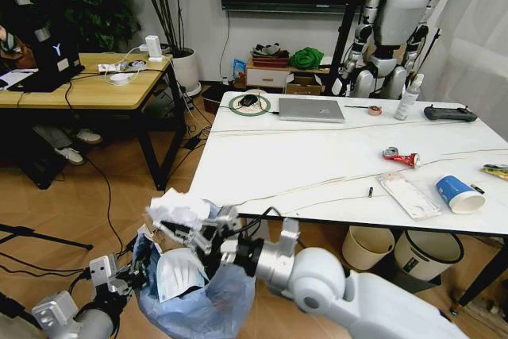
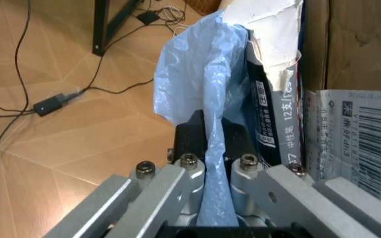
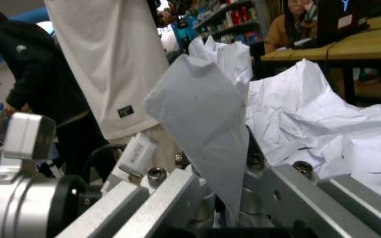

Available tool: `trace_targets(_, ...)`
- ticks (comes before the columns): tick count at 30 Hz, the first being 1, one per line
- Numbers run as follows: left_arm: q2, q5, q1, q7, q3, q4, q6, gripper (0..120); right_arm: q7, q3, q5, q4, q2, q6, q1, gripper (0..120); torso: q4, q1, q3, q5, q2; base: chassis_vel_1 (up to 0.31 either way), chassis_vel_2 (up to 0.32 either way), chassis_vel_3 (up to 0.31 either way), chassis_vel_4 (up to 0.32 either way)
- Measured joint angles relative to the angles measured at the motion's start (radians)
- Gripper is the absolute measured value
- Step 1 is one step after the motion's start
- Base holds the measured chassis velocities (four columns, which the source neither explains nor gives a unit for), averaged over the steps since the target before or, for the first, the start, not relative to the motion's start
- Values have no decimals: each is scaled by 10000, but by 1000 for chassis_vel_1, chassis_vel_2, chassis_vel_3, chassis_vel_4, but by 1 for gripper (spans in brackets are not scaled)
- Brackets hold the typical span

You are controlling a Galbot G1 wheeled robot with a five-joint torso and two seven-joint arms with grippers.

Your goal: Pick up the trash bin and place the trash from the table into it.

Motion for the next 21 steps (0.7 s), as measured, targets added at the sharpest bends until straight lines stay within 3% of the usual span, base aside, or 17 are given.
trace_targets(8, -8, -14, -102, -3, 78, 73, 6, 0, 95, -156, -815, -322, -111, -101, 12, 1, -1, 1, 2, 3, -2, 0, 0, 0, 0)
trace_targets(21, 61, -52, -190, -36, 89, 242, 17, 0, 455, -87, -1347, 228, -477, -216, 20, 50, -1, 1, 1, 4, -2, 0, 0, 0, 0)
